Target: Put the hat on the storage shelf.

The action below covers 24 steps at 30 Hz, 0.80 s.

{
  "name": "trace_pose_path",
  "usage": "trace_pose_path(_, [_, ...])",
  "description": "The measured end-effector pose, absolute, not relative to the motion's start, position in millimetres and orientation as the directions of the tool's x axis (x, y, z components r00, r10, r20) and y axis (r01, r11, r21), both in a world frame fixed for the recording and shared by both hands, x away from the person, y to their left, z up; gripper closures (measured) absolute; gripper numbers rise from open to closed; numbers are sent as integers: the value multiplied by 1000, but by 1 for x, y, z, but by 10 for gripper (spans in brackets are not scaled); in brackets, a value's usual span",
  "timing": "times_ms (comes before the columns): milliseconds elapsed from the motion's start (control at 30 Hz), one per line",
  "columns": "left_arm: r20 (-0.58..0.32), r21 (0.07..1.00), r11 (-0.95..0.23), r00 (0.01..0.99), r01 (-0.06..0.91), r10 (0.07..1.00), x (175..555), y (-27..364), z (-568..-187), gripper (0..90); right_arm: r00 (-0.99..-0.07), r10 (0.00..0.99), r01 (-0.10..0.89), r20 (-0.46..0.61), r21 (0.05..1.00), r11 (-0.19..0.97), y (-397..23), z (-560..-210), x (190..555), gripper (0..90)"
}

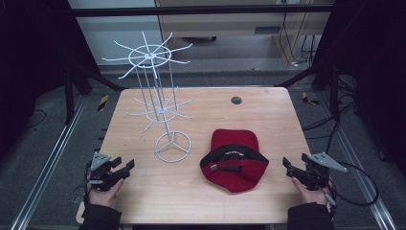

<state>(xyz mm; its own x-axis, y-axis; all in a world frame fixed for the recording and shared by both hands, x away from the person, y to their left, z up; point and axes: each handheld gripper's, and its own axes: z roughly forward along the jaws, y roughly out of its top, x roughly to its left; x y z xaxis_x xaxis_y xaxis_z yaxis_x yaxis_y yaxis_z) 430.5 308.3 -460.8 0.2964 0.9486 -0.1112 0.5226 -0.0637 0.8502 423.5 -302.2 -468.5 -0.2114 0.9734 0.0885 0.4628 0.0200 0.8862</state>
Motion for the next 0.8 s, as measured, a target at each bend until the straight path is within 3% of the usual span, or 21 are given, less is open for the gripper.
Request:
trace_pose_path(400, [-115, 868, -88, 371, 488, 922, 422, 277, -451, 534, -276, 959, 472, 71, 879, 70, -287, -465, 418, 505])
trace_pose_path(800, [-100, 882, -126, 441, 454, 892, 428, 242, -438, 587, -330, 940, 471, 92, 878, 80, -267, -444, 422, 601])
